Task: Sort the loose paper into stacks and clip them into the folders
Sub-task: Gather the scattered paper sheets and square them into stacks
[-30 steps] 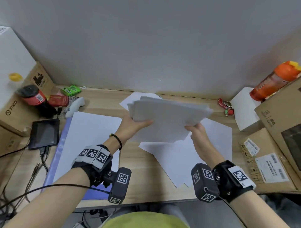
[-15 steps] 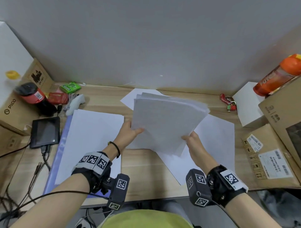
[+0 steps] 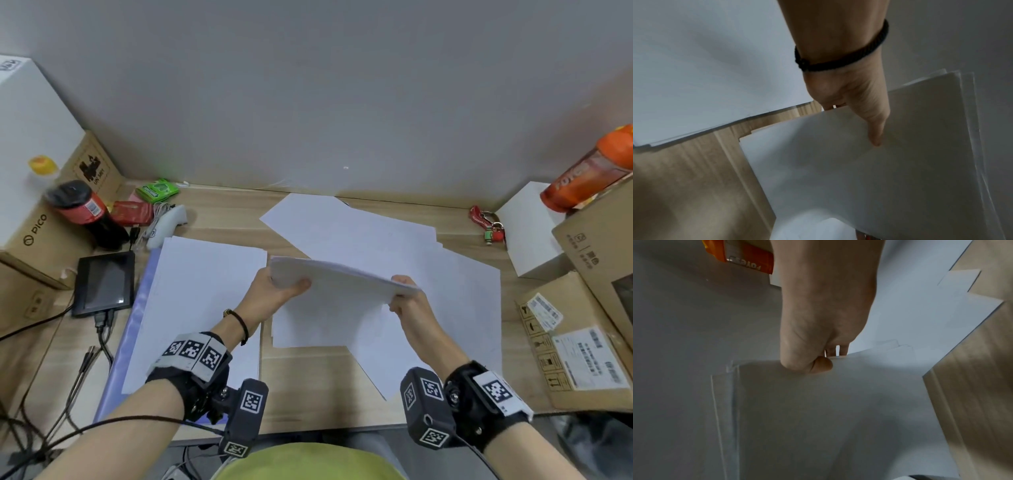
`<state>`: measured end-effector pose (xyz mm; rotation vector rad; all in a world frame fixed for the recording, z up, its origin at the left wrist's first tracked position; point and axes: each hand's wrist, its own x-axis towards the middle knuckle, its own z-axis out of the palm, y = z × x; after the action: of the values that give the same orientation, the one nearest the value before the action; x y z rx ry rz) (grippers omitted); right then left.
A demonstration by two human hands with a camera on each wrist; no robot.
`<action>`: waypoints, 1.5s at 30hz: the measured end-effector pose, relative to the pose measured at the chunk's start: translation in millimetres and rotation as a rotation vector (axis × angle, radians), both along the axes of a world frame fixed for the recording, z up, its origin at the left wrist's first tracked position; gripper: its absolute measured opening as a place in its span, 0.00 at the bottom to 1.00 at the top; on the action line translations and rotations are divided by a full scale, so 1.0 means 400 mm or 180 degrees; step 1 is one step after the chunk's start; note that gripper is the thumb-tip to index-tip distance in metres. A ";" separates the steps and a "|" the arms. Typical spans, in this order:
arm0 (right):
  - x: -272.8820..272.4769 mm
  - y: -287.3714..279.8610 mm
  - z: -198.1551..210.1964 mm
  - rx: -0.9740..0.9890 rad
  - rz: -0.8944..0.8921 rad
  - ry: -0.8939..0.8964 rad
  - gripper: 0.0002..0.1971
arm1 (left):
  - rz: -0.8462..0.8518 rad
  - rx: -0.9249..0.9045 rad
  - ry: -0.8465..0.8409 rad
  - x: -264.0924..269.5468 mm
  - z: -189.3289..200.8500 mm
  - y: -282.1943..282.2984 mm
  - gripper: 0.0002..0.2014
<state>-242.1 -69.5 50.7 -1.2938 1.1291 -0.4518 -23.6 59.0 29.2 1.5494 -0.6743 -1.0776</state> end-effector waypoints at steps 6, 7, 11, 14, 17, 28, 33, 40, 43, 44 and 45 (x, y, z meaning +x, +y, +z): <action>0.038 -0.028 0.064 -0.0325 -0.0334 -0.0413 0.18 | 0.0116 -0.0392 -0.0157 0.004 0.108 -0.054 0.09; 0.046 -0.034 0.084 -0.0406 -0.0457 -0.0530 0.17 | 0.0156 -0.0471 -0.0163 0.009 0.124 -0.063 0.09; 0.066 -0.032 0.093 -0.0480 -0.0698 -0.0698 0.17 | 0.0317 -0.0523 -0.0141 0.015 0.123 -0.064 0.10; 0.063 -0.014 0.030 -0.0126 -0.0506 -0.0324 0.16 | 0.0197 -0.0240 -0.0112 0.018 0.053 -0.042 0.18; 0.037 -0.013 -0.043 0.0204 -0.0300 0.0063 0.18 | -0.0074 0.0187 -0.0107 0.023 -0.018 -0.024 0.23; 0.087 0.009 -0.074 0.0339 0.0340 0.0687 0.15 | 0.0336 0.0401 -0.0265 0.059 -0.049 0.008 0.16; 0.148 0.049 -0.122 0.0983 0.0786 0.0564 0.14 | 0.0732 0.0832 -0.0596 0.149 -0.100 0.113 0.12; 0.172 0.080 -0.157 0.1441 0.1160 0.0459 0.12 | 0.1208 0.1962 -0.1170 0.307 -0.195 0.303 0.23; 0.146 0.066 -0.176 0.1424 0.1146 0.0583 0.12 | 0.1693 0.2505 -0.1730 0.298 -0.200 0.319 0.21; 0.132 0.057 -0.183 0.1412 0.1100 0.0637 0.13 | 0.1911 0.2624 -0.2049 0.286 -0.195 0.308 0.21; 0.118 0.048 -0.189 0.1404 0.1048 0.0685 0.13 | 0.2063 0.2639 -0.2290 0.270 -0.182 0.286 0.22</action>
<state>-194.9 -50.5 -25.0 -1.1209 1.0888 0.1794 84.3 173.3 -43.6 2.6787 -0.1002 -0.2545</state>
